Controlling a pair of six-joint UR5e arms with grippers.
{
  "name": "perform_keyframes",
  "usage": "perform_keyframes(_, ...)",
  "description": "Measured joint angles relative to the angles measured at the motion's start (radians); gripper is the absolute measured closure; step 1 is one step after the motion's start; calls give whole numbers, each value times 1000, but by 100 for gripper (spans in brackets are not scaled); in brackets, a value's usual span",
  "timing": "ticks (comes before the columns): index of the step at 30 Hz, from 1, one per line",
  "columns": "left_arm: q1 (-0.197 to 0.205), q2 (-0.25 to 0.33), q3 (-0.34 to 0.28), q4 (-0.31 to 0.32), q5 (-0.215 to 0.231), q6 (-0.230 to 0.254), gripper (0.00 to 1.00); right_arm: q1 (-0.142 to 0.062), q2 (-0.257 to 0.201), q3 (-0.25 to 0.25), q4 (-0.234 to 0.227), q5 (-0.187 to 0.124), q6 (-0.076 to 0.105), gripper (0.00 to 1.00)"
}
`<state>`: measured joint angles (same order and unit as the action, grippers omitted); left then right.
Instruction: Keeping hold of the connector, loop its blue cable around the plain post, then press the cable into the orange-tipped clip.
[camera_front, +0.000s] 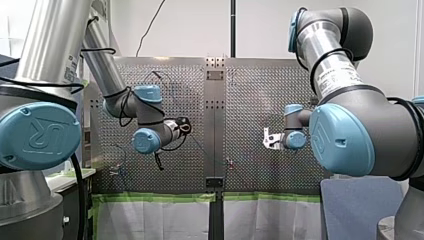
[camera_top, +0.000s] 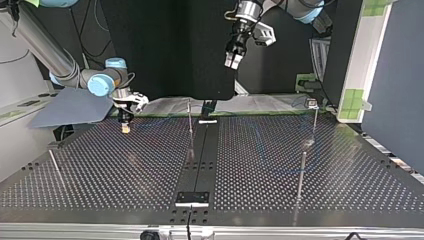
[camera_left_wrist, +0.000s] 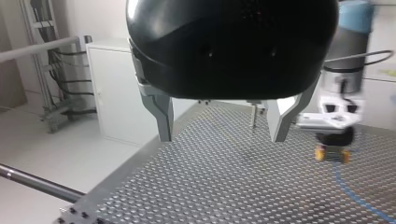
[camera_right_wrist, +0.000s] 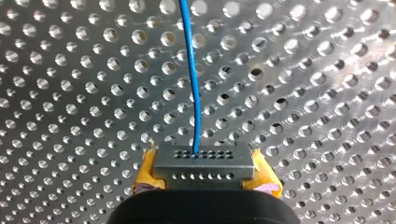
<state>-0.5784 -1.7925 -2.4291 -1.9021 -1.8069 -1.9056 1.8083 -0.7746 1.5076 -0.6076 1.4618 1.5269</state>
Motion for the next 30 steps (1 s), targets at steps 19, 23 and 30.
perform_keyframes(19, -9, -177, -165, 33, -7, 2, 0, -1, -42, 11, 18, 37, -6, 100)
perform_keyframes(23, -11, -191, -170, 29, -5, 2, 0, -2, -41, 12, 18, 37, -6, 100)
perform_keyframes(30, -11, -193, -170, 29, -4, 2, 0, -2, -41, 12, 18, 37, -6, 100)
